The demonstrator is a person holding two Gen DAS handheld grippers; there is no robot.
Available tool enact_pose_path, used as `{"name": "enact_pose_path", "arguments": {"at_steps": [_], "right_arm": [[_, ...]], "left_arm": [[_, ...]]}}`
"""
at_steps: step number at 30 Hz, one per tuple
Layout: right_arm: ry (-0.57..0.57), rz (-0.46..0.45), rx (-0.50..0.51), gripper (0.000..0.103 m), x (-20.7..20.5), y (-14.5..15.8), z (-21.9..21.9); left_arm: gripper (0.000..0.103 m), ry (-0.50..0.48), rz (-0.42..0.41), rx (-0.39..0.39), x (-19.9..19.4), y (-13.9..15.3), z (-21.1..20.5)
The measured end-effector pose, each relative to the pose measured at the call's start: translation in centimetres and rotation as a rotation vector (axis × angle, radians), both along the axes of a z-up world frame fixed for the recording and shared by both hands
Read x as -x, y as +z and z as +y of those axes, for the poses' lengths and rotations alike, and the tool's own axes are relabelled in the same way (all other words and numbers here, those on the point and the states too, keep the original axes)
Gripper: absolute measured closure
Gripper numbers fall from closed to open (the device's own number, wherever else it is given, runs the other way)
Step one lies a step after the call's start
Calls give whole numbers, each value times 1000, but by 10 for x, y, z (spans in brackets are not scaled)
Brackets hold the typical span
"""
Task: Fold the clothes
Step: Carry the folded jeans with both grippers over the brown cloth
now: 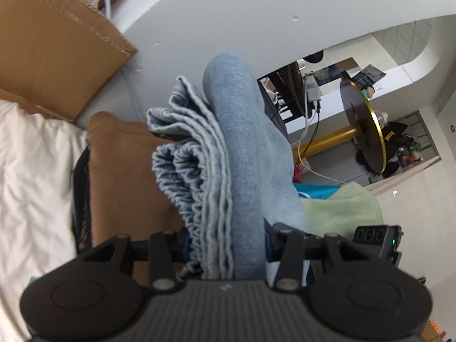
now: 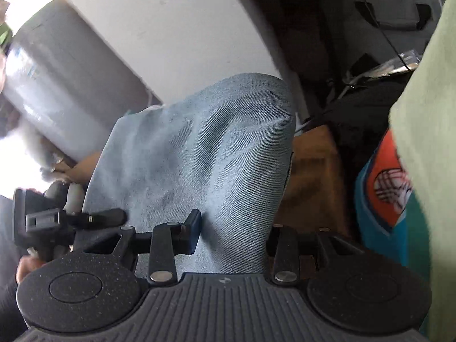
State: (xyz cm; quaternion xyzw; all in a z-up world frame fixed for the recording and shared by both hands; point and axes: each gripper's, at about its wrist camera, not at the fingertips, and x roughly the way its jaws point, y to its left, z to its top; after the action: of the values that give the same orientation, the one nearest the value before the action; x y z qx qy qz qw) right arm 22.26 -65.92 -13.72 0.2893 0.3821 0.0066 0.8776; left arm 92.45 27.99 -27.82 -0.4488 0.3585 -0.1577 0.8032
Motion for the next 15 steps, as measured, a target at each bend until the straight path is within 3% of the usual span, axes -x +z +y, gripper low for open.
{"name": "enact_pose_path", "arguments": {"at_steps": [6, 15], "right_arm": [[-32, 5, 80, 64, -16, 2, -11], [-31, 31, 140, 63, -48, -29, -16]], "left_arm": [[56, 29, -8, 17, -17, -8, -5], [57, 72, 17, 53, -26, -48, 1]]}}
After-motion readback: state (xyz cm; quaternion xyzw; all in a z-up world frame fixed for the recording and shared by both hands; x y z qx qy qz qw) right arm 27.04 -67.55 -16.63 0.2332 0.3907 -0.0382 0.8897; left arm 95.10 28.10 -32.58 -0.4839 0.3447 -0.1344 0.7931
